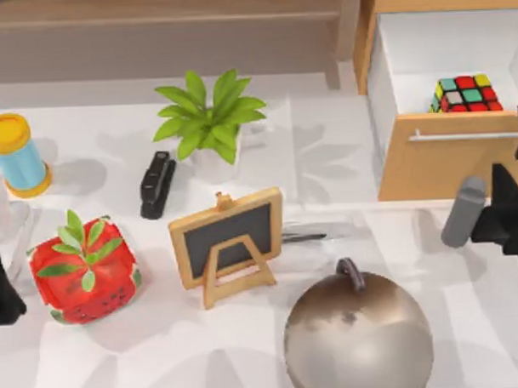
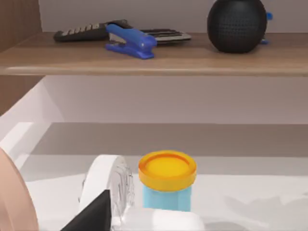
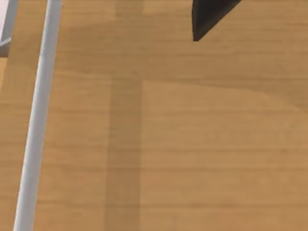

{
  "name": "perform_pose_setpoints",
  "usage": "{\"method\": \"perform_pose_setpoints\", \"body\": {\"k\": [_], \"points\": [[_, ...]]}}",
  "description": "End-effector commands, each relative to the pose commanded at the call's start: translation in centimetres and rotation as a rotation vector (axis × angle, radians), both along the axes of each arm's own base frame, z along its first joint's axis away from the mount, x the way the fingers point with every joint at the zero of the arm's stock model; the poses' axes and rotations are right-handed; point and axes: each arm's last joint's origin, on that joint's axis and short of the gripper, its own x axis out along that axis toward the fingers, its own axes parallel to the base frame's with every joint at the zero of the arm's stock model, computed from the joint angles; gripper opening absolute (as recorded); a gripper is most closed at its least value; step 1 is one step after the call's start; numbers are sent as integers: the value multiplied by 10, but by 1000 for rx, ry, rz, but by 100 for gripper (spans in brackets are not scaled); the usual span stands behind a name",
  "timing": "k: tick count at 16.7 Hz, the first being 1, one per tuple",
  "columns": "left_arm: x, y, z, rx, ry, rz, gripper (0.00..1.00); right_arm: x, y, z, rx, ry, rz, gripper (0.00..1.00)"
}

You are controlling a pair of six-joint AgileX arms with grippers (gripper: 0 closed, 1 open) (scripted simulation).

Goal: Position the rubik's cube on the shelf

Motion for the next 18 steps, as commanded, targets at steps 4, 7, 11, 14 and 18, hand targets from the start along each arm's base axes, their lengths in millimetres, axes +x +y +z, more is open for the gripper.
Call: {"method": "perform_pose_setpoints", "body": {"k": [4,7,11,14,18], "points": [[0,0,0,0,0,0,100,-16,0,0,0,2,-1,100],[0,0,0,0,0,0,100,-17,0,0,0,2,-1,100],[0,0,0,0,0,0,100,-15,5,-9,-6,55,33,100],[0,0,0,0,0,0,100,-8,29,0,60,49,161,100],[0,0,0,0,0,0,100,11,69,17,193,120,332,100]]}}
